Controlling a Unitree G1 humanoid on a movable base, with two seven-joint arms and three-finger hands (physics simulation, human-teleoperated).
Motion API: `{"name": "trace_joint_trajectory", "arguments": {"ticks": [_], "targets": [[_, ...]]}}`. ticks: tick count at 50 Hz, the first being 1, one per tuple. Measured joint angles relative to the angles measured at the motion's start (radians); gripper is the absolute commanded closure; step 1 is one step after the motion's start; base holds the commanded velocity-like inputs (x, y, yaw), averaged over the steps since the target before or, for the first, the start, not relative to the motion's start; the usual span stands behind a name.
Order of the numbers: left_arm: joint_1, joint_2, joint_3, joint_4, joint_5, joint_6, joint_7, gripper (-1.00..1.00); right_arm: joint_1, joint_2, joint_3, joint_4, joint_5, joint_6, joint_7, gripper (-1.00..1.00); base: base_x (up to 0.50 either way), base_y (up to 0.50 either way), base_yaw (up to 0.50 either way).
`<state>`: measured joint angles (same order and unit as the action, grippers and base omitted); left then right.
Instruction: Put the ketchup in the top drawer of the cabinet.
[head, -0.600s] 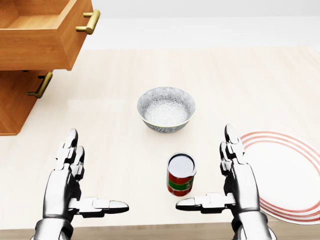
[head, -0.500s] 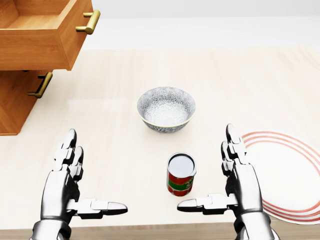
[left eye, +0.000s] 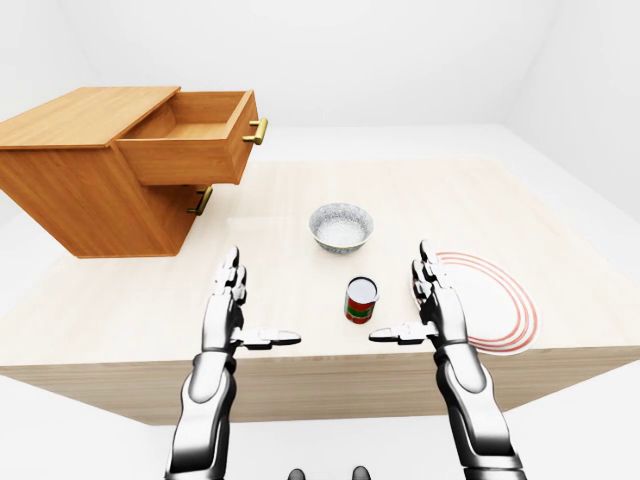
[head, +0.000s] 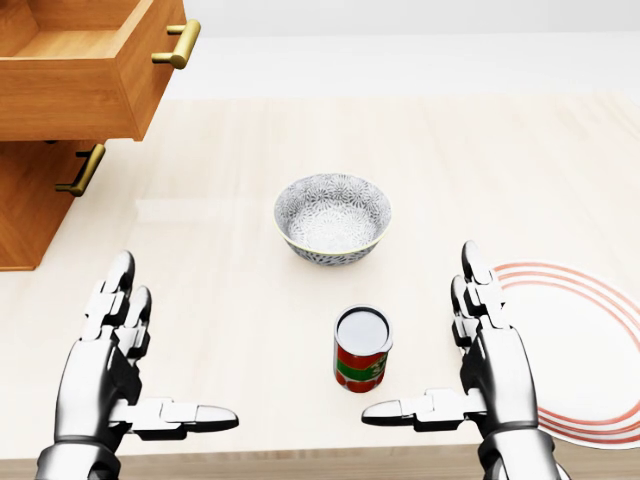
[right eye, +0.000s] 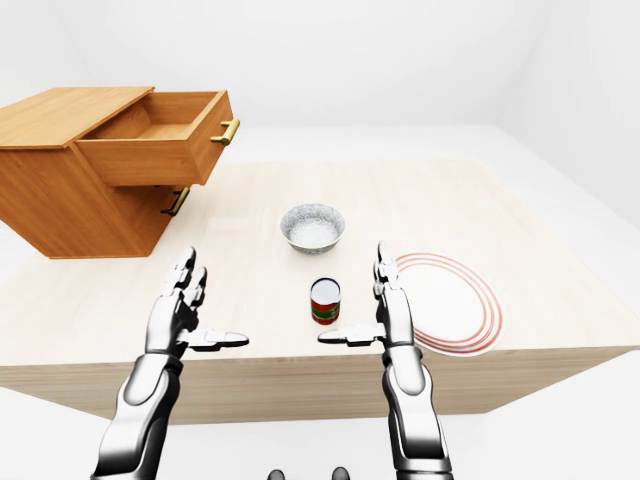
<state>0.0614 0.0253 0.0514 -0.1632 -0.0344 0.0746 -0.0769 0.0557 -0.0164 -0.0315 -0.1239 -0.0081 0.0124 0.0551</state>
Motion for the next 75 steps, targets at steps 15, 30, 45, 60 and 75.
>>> {"name": "trace_joint_trajectory", "arguments": {"ticks": [15, 30, 45, 60, 75], "targets": [[0.062, 0.009, 0.056, -0.261, -0.057, 0.013, -0.048, -1.00, 0.113, 0.002, 0.007, -0.315, -0.024, 0.075, 0.011, -1.00, 0.00, 0.00, 0.00], [0.162, -0.012, 0.173, -0.644, -0.169, 0.013, -0.133, -1.00, 0.303, 0.032, -0.008, -0.824, -0.059, 0.075, 0.073, -1.00, 0.00, 0.00, 0.00], [0.205, -0.044, 0.284, -0.859, -0.267, 0.013, -0.191, -1.00, 0.397, 0.045, -0.015, -0.923, -0.074, 0.075, 0.097, -1.00, 0.00, 0.00, 0.00], [0.220, -0.060, 0.322, -0.884, -0.299, 0.013, -0.215, -1.00, 0.411, 0.057, -0.020, -0.923, -0.094, 0.075, 0.107, -1.00, 0.00, 0.50, 0.00], [0.217, -0.060, 0.341, -0.884, -0.315, 0.013, -0.217, -1.00, 0.407, 0.056, -0.004, -0.923, -0.105, 0.075, 0.106, -1.00, 0.00, 0.50, 0.00]]}}
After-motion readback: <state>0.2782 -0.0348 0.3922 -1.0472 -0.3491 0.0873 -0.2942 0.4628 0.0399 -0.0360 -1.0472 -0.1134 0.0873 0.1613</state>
